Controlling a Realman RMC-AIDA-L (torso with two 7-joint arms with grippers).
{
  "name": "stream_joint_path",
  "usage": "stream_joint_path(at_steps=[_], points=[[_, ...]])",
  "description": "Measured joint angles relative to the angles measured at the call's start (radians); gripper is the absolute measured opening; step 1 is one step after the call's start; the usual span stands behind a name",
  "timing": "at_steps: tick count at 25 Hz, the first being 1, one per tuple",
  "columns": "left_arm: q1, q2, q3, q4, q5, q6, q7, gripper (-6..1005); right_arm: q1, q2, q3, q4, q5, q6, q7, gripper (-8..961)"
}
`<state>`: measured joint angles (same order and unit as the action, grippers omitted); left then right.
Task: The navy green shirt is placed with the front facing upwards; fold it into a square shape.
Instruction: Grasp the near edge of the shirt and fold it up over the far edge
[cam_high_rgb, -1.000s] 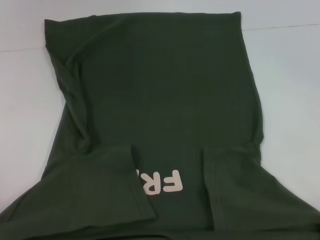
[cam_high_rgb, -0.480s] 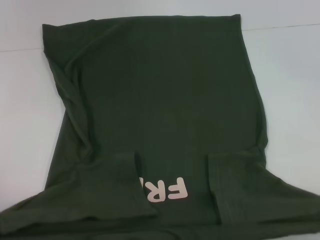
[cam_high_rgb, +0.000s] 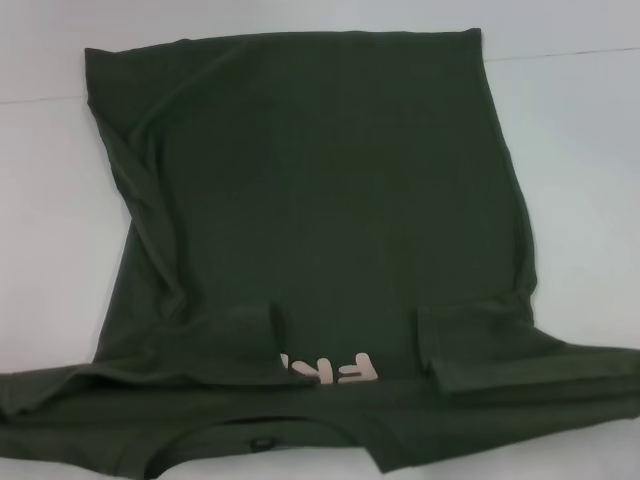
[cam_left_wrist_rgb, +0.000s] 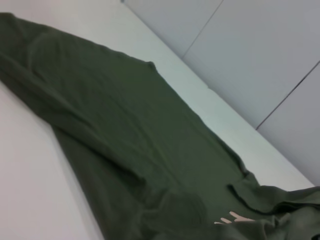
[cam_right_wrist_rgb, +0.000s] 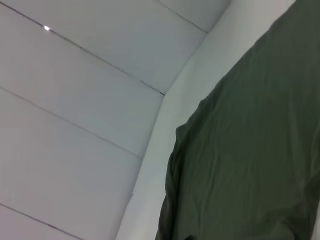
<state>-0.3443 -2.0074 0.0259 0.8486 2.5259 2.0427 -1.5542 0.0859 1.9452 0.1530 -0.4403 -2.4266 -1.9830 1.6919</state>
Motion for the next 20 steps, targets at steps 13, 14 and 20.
stream_joint_path(at_steps=[13,14,20], points=[[0.009,0.007,-0.006,0.005,-0.072,0.025,0.001,54,0.025,-0.013,-0.018,0.003,0.061,-0.006,-0.023,42],[0.007,0.007,-0.004,0.005,-0.072,0.024,0.0,54,0.033,-0.013,-0.023,0.003,0.061,-0.006,-0.022,43],[0.004,0.006,-0.001,0.004,-0.072,0.019,-0.005,53,0.074,-0.011,-0.033,0.003,0.061,-0.001,-0.015,44]])
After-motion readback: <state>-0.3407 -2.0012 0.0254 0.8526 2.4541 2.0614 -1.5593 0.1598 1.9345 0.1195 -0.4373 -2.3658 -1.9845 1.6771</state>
